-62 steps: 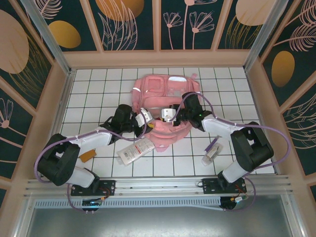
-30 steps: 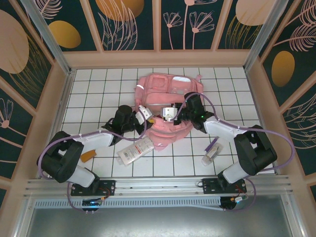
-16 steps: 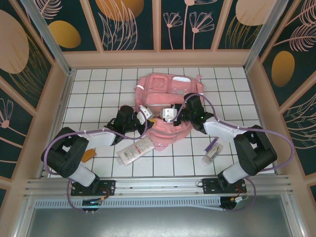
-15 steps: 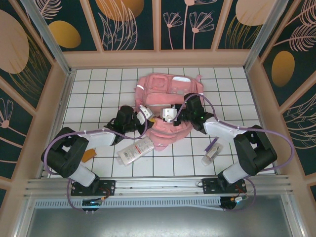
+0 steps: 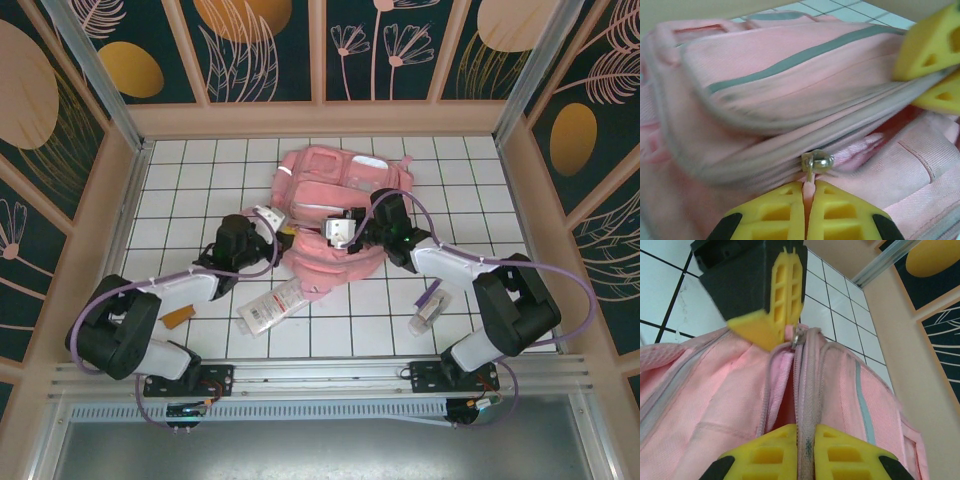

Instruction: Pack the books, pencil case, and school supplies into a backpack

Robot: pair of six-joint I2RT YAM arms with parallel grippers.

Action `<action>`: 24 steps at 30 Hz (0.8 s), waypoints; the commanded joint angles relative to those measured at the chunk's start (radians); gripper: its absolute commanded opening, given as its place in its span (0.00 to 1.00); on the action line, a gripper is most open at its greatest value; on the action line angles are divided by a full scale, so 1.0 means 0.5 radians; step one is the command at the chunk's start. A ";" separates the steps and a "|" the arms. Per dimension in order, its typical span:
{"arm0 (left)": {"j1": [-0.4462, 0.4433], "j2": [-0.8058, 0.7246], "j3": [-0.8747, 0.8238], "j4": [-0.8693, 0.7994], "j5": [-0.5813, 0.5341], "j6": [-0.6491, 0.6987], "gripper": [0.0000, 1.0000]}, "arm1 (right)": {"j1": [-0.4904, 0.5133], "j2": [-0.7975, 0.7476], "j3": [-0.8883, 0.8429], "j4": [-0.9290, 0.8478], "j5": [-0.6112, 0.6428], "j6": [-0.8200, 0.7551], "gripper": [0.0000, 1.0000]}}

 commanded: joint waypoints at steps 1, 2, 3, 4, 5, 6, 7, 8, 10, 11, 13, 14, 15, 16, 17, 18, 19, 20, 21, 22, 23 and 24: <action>0.180 0.020 -0.018 0.164 -0.465 -0.139 0.00 | -0.031 -0.100 -0.006 -0.063 -0.182 -0.094 0.00; 0.182 0.044 -0.001 0.155 -0.367 -0.092 0.00 | -0.032 -0.095 -0.005 -0.064 -0.185 -0.093 0.00; 0.182 0.072 0.028 0.127 -0.241 -0.031 0.00 | -0.031 -0.078 0.002 -0.064 -0.189 -0.068 0.00; 0.182 0.108 0.059 0.098 -0.084 0.014 0.00 | -0.031 -0.054 0.021 -0.076 -0.203 -0.025 0.00; 0.176 0.132 0.086 0.076 0.013 0.023 0.00 | -0.030 -0.033 0.038 -0.097 -0.228 0.014 0.09; 0.160 0.151 0.101 0.086 0.100 0.009 0.00 | -0.016 -0.011 0.042 -0.072 -0.246 0.078 0.22; 0.129 0.166 0.104 0.118 0.188 0.010 0.00 | -0.002 0.000 0.028 0.010 -0.250 0.160 0.31; 0.085 0.174 0.106 0.135 0.213 0.012 0.00 | 0.019 0.010 0.001 0.120 -0.250 0.270 0.41; -0.023 0.205 0.139 0.126 0.233 0.023 0.00 | 0.062 0.033 -0.019 0.237 -0.221 0.406 0.54; -0.062 0.223 0.158 0.121 0.248 0.019 0.00 | 0.079 0.045 -0.001 0.221 -0.203 0.431 0.54; -0.124 0.252 0.169 0.185 0.252 -0.048 0.00 | 0.131 0.088 0.047 0.145 -0.096 0.445 0.58; -0.146 0.259 0.156 0.265 0.261 -0.095 0.00 | 0.153 0.108 0.057 0.129 -0.014 0.439 0.60; -0.158 0.264 0.141 0.347 0.260 -0.148 0.00 | 0.167 0.139 0.064 0.115 0.070 0.429 0.61; -0.165 0.265 0.132 0.410 0.263 -0.189 0.00 | 0.171 0.172 0.072 0.103 0.142 0.430 0.61; -0.171 0.266 0.129 0.454 0.262 -0.223 0.00 | 0.172 0.202 0.081 0.100 0.197 0.446 0.61; -0.174 0.263 0.135 0.470 0.261 -0.240 0.00 | 0.168 0.223 0.088 0.088 0.244 0.450 0.61; -0.174 0.258 0.140 0.469 0.264 -0.242 0.00 | 0.166 0.243 0.097 0.079 0.300 0.451 0.61; -0.175 0.248 0.149 0.458 0.259 -0.239 0.00 | 0.168 0.273 0.109 0.067 0.407 0.426 0.55; -0.174 0.234 0.146 0.435 0.233 -0.219 0.00 | 0.163 0.293 0.117 0.053 0.495 0.386 0.48; -0.172 0.222 0.140 0.403 0.192 -0.202 0.00 | 0.161 0.300 0.126 0.039 0.551 0.339 0.42; -0.174 0.212 0.138 0.341 0.108 -0.194 0.00 | 0.156 0.297 0.131 -0.002 0.590 0.265 0.36; -0.174 0.206 0.142 0.269 0.009 -0.189 0.00 | 0.147 0.289 0.138 -0.037 0.599 0.208 0.27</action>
